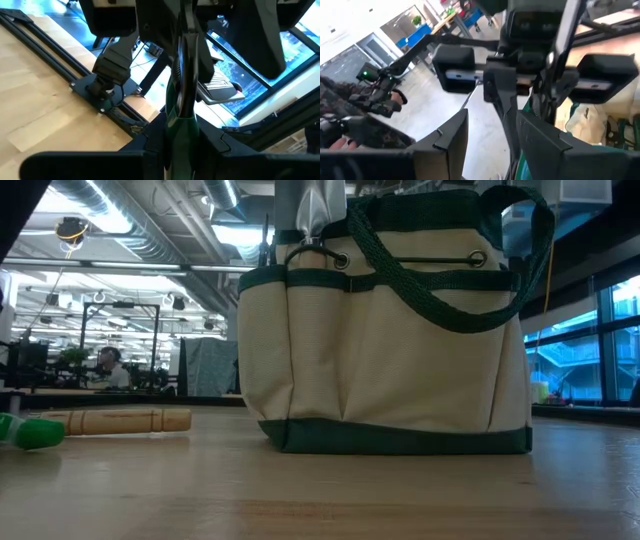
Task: Pick & Place Garden tools in Gardening bag
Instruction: Put the green fruit pruner into the green gardening bag
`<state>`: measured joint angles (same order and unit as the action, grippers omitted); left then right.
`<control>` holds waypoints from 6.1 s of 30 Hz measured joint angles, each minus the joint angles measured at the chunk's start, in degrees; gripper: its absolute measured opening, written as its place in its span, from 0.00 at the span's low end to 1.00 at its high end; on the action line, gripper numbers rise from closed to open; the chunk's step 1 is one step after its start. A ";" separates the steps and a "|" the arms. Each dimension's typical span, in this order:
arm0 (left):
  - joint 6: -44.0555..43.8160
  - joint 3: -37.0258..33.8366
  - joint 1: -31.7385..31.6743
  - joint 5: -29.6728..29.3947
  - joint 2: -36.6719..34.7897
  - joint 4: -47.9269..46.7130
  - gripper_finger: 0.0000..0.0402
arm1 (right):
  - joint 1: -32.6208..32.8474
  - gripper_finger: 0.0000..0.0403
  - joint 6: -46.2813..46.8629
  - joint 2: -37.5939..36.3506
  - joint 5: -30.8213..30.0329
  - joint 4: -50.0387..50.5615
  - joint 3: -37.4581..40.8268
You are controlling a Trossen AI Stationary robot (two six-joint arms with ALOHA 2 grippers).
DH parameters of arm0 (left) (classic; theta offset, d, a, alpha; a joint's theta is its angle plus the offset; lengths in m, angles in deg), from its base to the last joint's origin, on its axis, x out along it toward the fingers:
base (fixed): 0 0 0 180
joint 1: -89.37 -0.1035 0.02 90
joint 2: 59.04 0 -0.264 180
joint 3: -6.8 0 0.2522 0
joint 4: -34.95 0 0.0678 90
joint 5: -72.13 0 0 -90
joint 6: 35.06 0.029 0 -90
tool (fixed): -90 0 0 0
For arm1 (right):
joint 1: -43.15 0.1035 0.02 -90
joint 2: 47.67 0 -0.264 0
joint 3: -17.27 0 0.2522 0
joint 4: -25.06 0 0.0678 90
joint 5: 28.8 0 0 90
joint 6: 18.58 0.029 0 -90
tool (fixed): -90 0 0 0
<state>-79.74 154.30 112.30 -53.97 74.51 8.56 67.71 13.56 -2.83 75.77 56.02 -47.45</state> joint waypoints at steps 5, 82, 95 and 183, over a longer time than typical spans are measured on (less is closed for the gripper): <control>0.05 -0.07 0.54 -2.31 0.00 -0.38 0.14 | 0.00 0.43 0.90 -0.02 -4.00 -0.27 -0.07; 1.57 0.00 -1.31 1.87 -0.09 0.48 0.14 | -0.11 0.19 4.93 2.33 -2.49 -0.73 0.00; -0.11 0.00 -0.45 4.58 -0.09 0.13 0.14 | -0.11 0.08 3.61 2.75 -0.57 -0.12 0.00; 1.93 1.03 6.36 -27.12 -4.20 -0.30 0.33 | -30.23 0.08 -29.17 33.88 75.49 -36.71 0.04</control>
<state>-77.81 155.32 118.66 -81.09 70.32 8.26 37.48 -15.61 31.05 151.26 19.31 -47.41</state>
